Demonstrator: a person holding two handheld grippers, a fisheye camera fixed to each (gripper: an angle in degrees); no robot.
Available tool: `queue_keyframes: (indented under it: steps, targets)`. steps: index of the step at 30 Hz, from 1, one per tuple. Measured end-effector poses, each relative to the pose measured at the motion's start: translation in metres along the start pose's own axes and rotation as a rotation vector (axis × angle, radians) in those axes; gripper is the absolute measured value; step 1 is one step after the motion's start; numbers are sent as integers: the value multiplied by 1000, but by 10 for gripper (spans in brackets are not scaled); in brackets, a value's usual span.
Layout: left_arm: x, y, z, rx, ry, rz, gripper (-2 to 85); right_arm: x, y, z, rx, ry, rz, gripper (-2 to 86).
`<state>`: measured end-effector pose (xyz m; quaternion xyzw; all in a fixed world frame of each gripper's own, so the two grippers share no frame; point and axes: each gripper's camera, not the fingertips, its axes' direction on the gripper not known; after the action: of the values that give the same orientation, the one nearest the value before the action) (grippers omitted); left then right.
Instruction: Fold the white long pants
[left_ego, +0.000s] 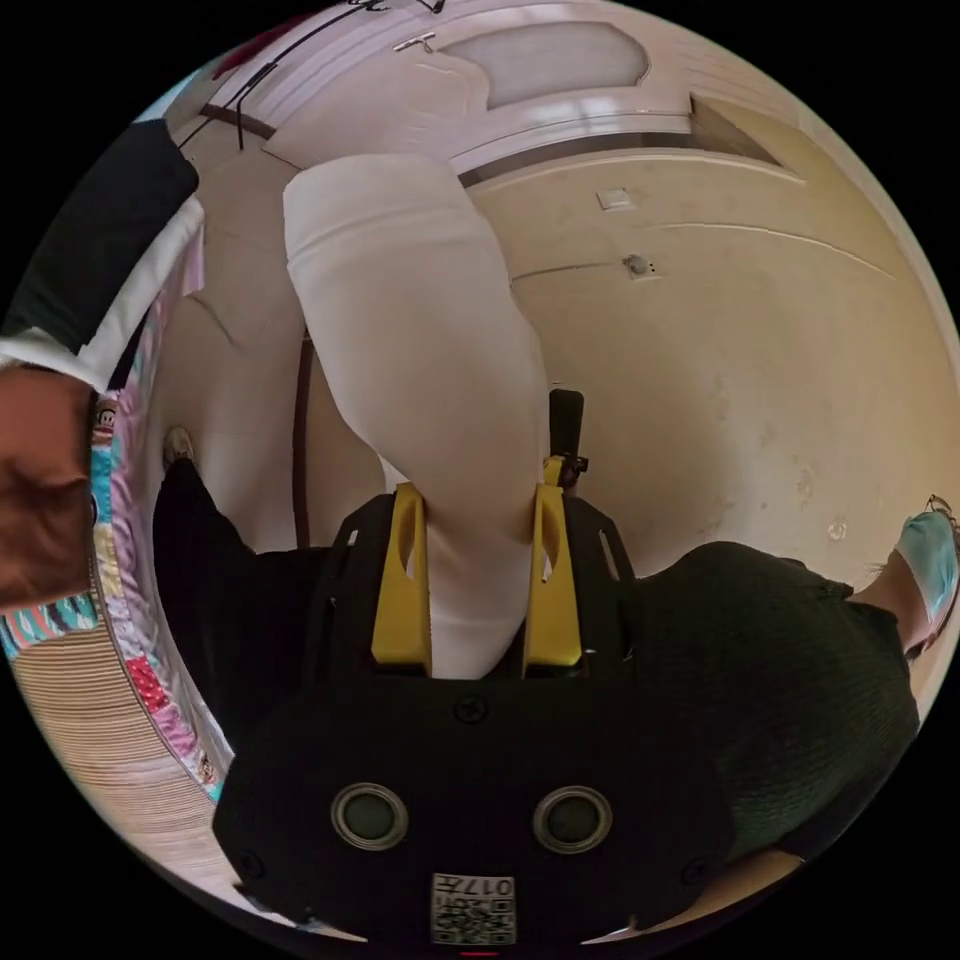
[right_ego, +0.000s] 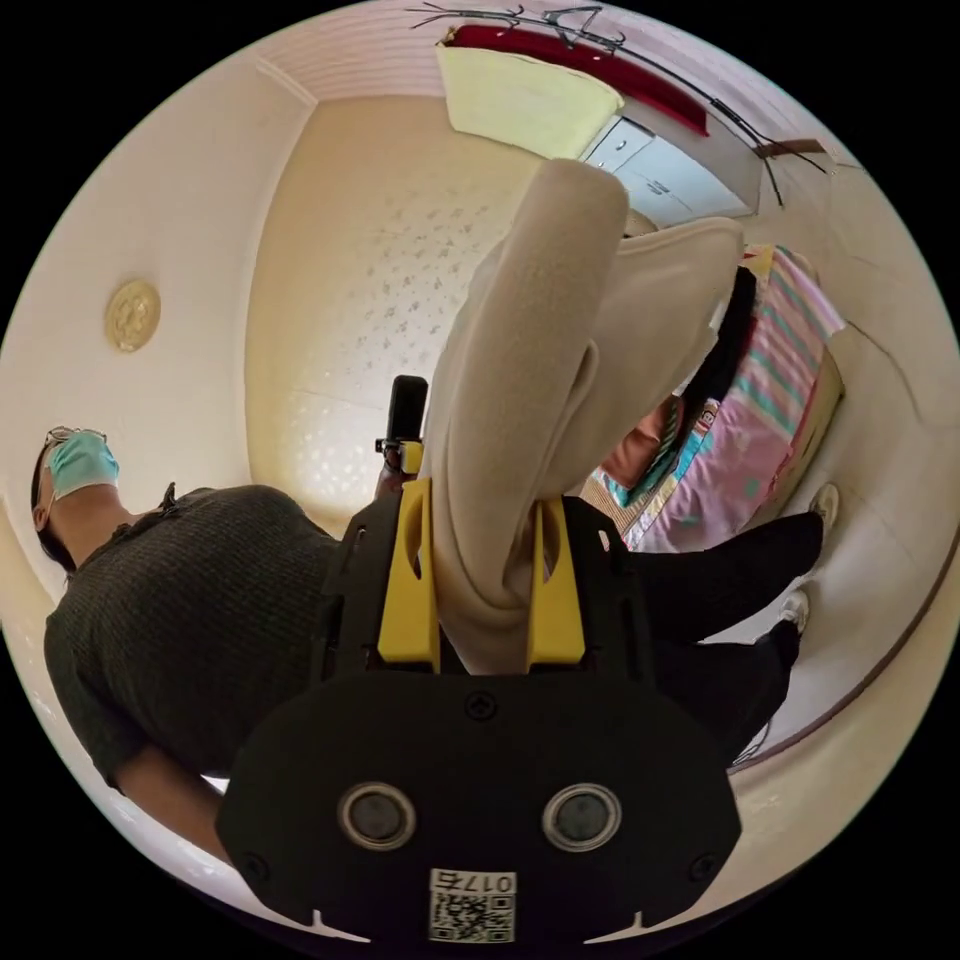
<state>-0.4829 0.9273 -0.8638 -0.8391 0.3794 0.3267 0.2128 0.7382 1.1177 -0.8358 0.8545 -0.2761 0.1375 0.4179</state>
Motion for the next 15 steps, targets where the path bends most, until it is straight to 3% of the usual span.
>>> queue_keyframes:
  steps: [5,15]
  targets:
    - [-30,-45,27,-31,-23,63,146,-10,-17,-49,66,27,-24,137]
    - [-144,-121,16,18,76,66,146,-48,-144,-99,-47,170,26,138]
